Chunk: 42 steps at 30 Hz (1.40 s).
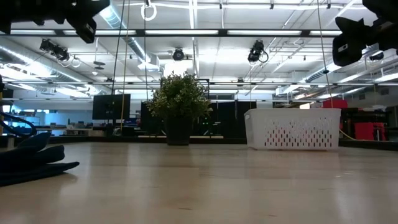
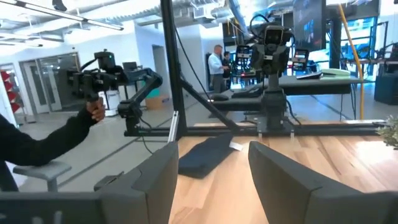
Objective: Pick and placing Produce into tupperware
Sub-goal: Return to Home Position
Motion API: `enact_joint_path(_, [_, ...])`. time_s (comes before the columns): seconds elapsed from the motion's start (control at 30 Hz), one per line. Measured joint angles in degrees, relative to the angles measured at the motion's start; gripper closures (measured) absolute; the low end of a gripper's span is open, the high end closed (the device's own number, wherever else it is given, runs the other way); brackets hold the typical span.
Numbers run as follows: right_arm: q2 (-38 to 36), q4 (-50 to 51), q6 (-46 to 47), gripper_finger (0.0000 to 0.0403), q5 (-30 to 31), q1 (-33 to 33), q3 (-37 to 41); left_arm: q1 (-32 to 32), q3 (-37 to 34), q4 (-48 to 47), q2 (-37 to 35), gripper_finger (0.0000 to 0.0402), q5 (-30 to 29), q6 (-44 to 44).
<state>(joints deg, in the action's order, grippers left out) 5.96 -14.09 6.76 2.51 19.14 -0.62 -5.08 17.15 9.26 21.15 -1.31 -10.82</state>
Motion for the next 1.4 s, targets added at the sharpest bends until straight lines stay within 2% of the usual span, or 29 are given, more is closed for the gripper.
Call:
enact_joint_path(0.17, [0.0, 0.9, 0.4, 0.0199, 0.0, 0.0, 0.0, 0.5, -6.1, 10.7, 1.7, 0.0294, 0.0, 4.5])
enact_joint_path(0.3, [0.0, 3.9, 0.9, 0.0199, 0.0, 0.0, 0.0, 1.9, -8.2, 17.0, 1.7, 0.0294, 0.0, 3.2])
enact_joint_path(0.73, [0.0, 7.5, 4.1, 0.0199, 0.4, 0.0, 0.0, 2.3, -12.7, 15.9, 1.0, 0.0294, 0.1, -4.9])
enact_joint_path(0.9, [0.0, 9.7, 7.6, 0.0199, 0.4, 0.0, 0.0, 2.3, -12.7, 15.7, -4.5, 0.0294, 0.1, -4.4])
enact_joint_path(1.2, [0.0, 11.9, 11.1, 0.0199, 0.4, 0.0, 0.0, 2.2, -12.7, 4.6, -18.5, 0.0294, 0.1, -3.6])
enact_joint_path(1.4, [0.0, 11.9, 11.4, 0.0199, 0.4, 0.0, 0.0, 2.2, -12.7, 1.8, -20.9, 0.0294, 0.1, -1.8])
